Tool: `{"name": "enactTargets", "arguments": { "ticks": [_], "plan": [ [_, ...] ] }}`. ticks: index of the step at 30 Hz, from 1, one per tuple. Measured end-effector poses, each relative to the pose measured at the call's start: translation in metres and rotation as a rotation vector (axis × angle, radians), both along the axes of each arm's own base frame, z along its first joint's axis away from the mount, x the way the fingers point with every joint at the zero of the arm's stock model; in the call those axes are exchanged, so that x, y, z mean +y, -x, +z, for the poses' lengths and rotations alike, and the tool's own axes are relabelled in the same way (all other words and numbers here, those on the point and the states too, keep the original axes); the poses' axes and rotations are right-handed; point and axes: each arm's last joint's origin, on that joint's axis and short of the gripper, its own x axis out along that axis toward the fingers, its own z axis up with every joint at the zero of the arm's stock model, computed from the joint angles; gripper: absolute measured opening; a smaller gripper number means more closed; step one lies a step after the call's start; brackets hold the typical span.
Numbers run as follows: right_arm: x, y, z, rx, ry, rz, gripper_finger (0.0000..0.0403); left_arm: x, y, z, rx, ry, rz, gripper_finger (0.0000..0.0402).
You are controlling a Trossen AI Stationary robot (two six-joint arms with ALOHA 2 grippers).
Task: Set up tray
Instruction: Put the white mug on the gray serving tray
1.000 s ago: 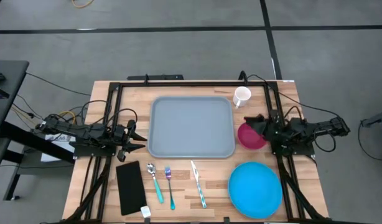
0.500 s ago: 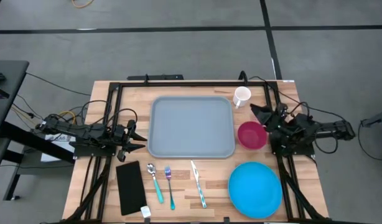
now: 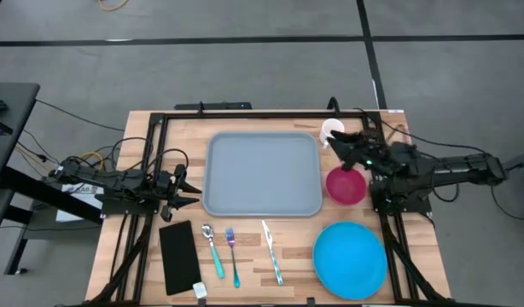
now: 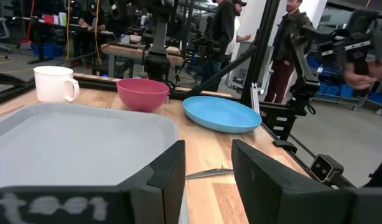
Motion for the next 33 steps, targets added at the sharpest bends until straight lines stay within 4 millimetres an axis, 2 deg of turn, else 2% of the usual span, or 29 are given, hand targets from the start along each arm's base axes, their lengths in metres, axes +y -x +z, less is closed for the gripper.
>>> {"name": "enactTargets", "arguments": {
  "ticks": [3,6,10,16,20,26,33],
  "plan": [
    [-0.008,-0.015,0.001,0.195,-0.043,-0.122,0.0244,0.000,0.000,0.000,-0.003,0.008,0.000,0.0119],
    [-0.019,-0.024,0.011,0.281,-0.153,-0.264,0.0244,0.000,0.000,0.001,-0.006,0.031,-0.001,0.0119],
    [-0.035,-0.030,0.023,0.452,-0.239,-0.370,0.0244,0.000,0.000,0.001,-0.003,0.068,-0.001,0.0119],
    [-0.059,-0.039,0.042,0.683,-0.328,-0.417,0.0244,0.000,0.000,0.001,-0.004,0.077,0.002,0.0119],
    [-0.079,-0.046,0.043,0.816,-0.426,-0.382,0.0244,0.000,0.000,0.001,-0.004,0.077,0.005,0.0119],
    [-0.113,-0.055,0.023,0.924,-0.611,-0.314,0.0244,0.001,0.000,0.002,-0.005,0.078,0.016,0.0119],
    [-0.142,-0.067,-0.009,1.073,-0.663,-0.289,0.0244,0.002,0.000,0.002,-0.001,0.164,0.063,0.0119]
  ]
}}
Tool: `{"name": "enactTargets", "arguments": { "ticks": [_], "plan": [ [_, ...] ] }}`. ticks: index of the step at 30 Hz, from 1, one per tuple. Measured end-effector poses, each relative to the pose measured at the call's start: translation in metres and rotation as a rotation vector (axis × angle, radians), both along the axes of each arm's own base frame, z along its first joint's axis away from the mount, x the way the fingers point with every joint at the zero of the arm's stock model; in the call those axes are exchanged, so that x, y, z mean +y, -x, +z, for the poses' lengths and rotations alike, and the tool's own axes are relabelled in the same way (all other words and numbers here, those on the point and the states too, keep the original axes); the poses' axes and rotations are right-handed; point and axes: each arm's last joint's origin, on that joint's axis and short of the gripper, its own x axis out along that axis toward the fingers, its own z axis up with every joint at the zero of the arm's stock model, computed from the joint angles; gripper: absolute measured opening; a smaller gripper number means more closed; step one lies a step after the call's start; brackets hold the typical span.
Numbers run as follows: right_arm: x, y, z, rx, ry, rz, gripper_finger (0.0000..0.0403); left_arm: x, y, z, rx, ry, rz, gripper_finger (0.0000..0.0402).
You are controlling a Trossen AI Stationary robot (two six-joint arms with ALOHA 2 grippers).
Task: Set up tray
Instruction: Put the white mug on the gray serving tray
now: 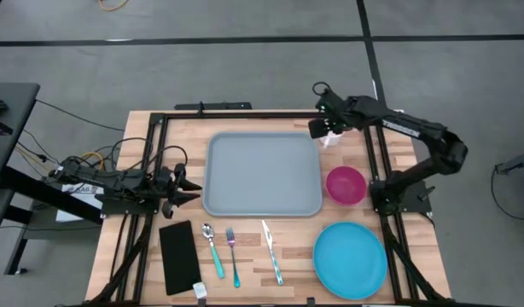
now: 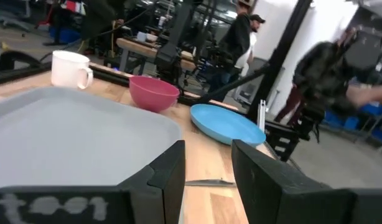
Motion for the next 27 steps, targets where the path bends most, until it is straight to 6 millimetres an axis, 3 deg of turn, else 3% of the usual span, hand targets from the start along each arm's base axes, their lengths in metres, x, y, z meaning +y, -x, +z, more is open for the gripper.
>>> {"name": "enactTargets", "arguments": {
  "ticks": [9,22,27],
  "plan": [
    [-0.019,-0.012,-0.034,0.112,-0.088,0.070,0.0244,0.003,0.000,0.000,-0.003,0.029,0.108,0.0119],
    [-0.029,-0.021,-0.060,0.171,-0.135,0.065,0.0243,0.004,0.000,0.000,-0.002,0.029,0.134,0.0119],
    [-0.031,-0.023,-0.067,0.188,-0.147,0.063,0.0204,0.004,0.000,0.000,-0.002,0.029,0.149,0.0119]
  ]
}}
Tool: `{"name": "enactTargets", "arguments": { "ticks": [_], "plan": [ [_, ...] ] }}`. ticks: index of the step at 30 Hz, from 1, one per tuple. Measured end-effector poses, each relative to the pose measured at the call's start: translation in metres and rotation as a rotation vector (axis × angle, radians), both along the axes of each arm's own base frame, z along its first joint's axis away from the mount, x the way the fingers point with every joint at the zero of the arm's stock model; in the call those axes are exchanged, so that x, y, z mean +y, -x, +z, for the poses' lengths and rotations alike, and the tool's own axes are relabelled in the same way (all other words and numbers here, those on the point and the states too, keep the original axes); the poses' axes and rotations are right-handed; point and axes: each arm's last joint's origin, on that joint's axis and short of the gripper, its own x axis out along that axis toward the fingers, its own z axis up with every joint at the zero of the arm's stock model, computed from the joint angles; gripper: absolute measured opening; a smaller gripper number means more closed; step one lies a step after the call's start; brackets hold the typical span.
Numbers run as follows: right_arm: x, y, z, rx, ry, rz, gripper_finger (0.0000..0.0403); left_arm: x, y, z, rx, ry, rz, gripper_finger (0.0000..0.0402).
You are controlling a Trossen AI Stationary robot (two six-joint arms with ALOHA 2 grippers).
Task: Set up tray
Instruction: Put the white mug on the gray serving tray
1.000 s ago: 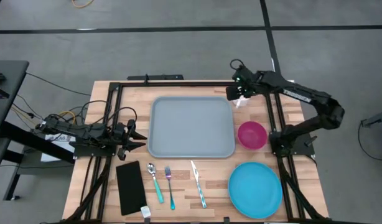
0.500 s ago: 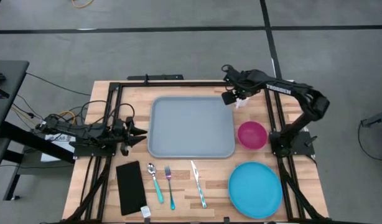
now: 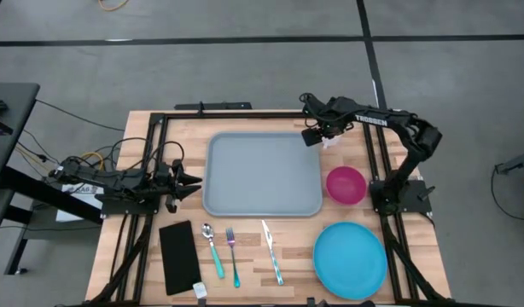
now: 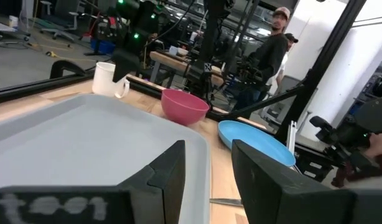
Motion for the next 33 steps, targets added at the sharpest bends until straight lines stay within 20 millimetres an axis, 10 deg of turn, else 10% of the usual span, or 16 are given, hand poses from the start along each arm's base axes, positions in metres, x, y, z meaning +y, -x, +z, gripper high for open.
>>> {"name": "enactTargets", "arguments": {
  "ticks": [11,24,33],
  "plan": [
    [-0.004,-0.003,0.012,-0.033,0.032,0.015,0.0010,0.000,0.000,0.000,0.000,0.000,0.004,0.0119],
    [-0.011,-0.014,0.072,-0.098,0.077,0.063,0.0003,0.000,0.000,0.000,0.001,-0.001,0.005,0.0119],
    [0.042,-0.055,0.119,-0.212,0.108,0.331,0.0001,0.000,0.000,0.000,0.001,-0.001,0.006,0.0119]
  ]
}}
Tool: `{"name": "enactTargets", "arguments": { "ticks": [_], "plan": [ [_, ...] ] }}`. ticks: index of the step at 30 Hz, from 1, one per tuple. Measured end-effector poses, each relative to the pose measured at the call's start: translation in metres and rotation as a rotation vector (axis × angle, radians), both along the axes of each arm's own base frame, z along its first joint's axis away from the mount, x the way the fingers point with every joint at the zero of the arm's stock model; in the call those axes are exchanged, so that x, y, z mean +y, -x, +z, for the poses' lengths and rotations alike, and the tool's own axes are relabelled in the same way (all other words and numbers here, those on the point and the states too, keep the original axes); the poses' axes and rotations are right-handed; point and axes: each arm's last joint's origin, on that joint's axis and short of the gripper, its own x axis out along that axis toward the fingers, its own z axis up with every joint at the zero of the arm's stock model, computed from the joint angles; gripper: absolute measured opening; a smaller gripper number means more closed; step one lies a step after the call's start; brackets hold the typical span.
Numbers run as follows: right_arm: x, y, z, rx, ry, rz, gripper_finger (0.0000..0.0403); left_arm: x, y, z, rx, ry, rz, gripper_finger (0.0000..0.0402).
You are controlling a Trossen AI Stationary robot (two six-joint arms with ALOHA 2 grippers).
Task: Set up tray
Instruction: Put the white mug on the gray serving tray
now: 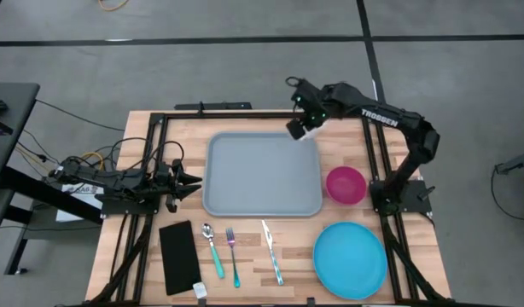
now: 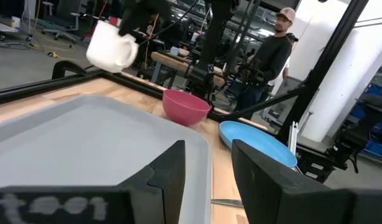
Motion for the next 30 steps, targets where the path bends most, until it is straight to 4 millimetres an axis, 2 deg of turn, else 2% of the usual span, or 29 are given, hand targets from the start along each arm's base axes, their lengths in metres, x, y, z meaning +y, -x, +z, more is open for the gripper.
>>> {"name": "enactTargets", "arguments": {
  "ticks": [6,12,18,22,26,30],
  "plan": [
    [0.038,-0.015,-0.004,0.046,-0.020,0.104,0.0001,0.000,0.000,0.000,0.000,0.000,0.000,0.0119],
    [0.045,-0.036,-0.029,0.118,-0.015,0.128,0.0001,0.000,0.000,0.000,0.000,-0.001,0.000,0.0119],
    [0.037,-0.054,-0.069,0.258,-0.036,0.209,0.0000,0.000,-0.001,-0.001,0.007,-0.002,0.001,0.0119],
    [0.028,-0.061,-0.088,0.307,-0.042,0.223,0.0000,0.000,-0.001,-0.001,0.017,-0.005,-0.001,0.0119],
    [0.016,-0.065,-0.097,0.288,-0.036,0.205,0.0000,-0.001,-0.002,-0.002,0.025,-0.007,-0.003,0.0119],
    [0.004,-0.066,-0.095,0.231,-0.016,0.167,0.0000,-0.001,-0.002,-0.002,0.026,-0.007,-0.003,0.0119]
  ]
}}
